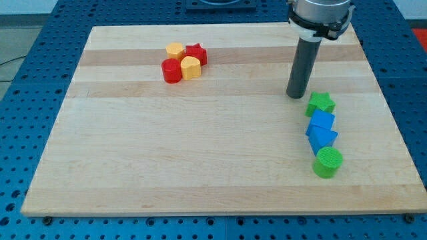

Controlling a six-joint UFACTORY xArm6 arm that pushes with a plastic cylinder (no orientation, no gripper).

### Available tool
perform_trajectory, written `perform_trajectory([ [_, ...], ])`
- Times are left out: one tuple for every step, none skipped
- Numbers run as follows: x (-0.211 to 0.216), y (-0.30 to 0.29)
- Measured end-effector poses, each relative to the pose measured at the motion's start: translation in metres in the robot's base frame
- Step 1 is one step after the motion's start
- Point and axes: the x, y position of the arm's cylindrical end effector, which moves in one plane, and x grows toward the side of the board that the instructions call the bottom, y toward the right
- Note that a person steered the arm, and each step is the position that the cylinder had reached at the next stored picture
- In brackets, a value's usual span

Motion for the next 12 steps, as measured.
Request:
perform_trajectory([
  [0.000,-0.008],
  [-0.002,-0.082],
  [-0.025,-0.121],
  [-0.049,-0.167],
  [-0.072,-0.171],
  [-0.076,-0.202],
  [-0.079,-0.242],
  [-0.087,-0.249],
  [-0.101,-0.258],
  [-0.111,-0.266],
  [-0.124,-0.315],
  [-0.132,-0.306],
])
